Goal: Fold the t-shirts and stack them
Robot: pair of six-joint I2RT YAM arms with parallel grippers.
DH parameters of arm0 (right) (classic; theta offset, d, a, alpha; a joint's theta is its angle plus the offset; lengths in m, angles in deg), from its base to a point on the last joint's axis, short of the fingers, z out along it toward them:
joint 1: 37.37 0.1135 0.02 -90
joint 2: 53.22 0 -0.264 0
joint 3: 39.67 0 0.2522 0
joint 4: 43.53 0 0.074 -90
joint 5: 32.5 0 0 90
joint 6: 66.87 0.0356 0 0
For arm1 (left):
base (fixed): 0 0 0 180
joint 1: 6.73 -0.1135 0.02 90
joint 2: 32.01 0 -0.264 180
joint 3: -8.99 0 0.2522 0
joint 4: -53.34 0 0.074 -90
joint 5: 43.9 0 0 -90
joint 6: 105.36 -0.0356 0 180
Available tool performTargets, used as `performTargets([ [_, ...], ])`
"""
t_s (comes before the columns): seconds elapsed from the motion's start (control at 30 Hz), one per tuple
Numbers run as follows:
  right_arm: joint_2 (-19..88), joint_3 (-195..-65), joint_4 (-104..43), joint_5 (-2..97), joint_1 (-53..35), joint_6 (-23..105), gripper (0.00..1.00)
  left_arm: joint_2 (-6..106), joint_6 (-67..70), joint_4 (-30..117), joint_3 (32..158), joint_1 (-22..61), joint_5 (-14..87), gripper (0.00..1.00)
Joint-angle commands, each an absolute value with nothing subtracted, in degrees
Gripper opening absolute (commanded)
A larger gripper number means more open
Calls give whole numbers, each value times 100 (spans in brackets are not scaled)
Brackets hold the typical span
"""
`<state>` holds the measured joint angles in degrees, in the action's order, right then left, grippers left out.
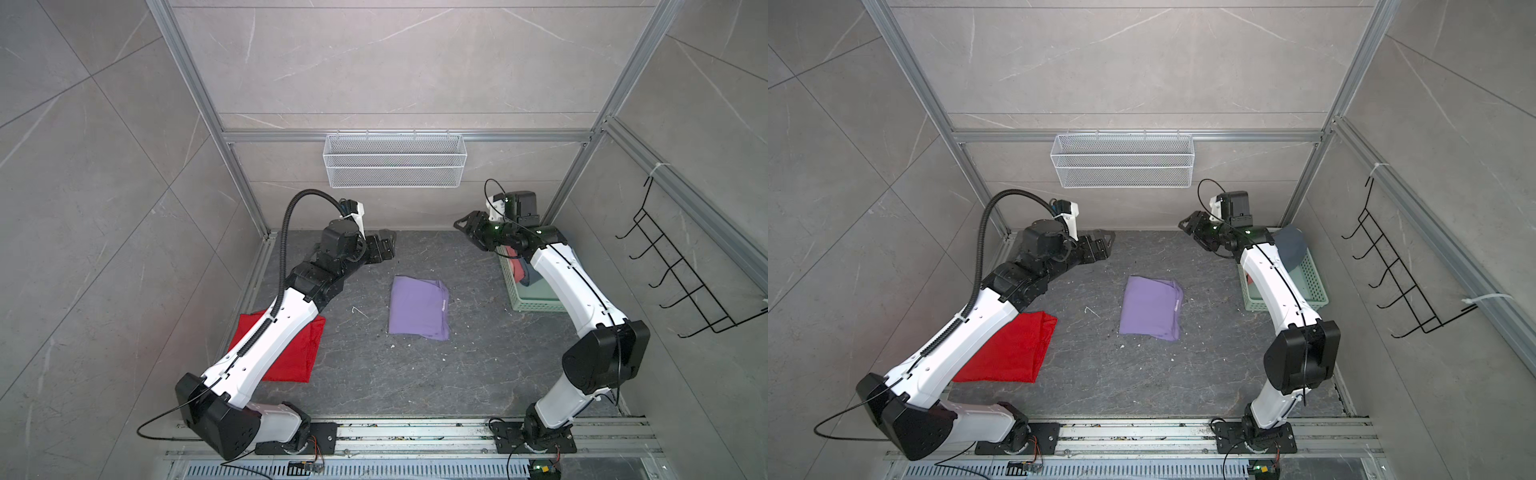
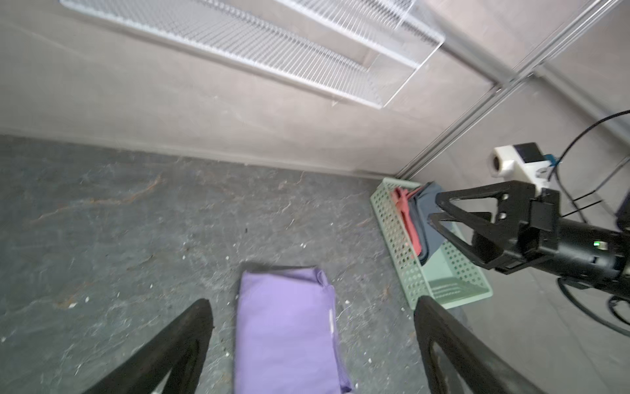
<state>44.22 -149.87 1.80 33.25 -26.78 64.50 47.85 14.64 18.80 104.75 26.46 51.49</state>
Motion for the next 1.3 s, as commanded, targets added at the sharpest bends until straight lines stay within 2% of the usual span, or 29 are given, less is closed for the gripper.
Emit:
performTargets([
  [0.0, 4293, -14717, 427, 3573, -2690, 6212, 61, 5295, 1794, 1303, 10454, 2744, 5016, 88],
  [0.13, 4089, -14123, 437, 3872, -2691, 6128, 61, 6225, 1915, 1148, 10867, 3166, 4974, 84],
  [0.4, 3725, -12922, 548, 4369, -2744, 6054, 59, 8907, 1751, -73, 13385, 4036, 4910, 69],
  [0.57, 3427, -12293, 553, 4605, -2892, 6069, 59, 9912, 1926, -647, 14425, 4264, 4993, 60],
  [1.03, 3016, -11703, 766, 4566, -3463, 5832, 58, 10752, 2311, -721, 14705, 4460, 5249, 36],
  [1.27, 3057, -11792, 885, 4521, -3560, 5664, 58, 11012, 2490, -738, 14886, 4478, 5241, 17],
])
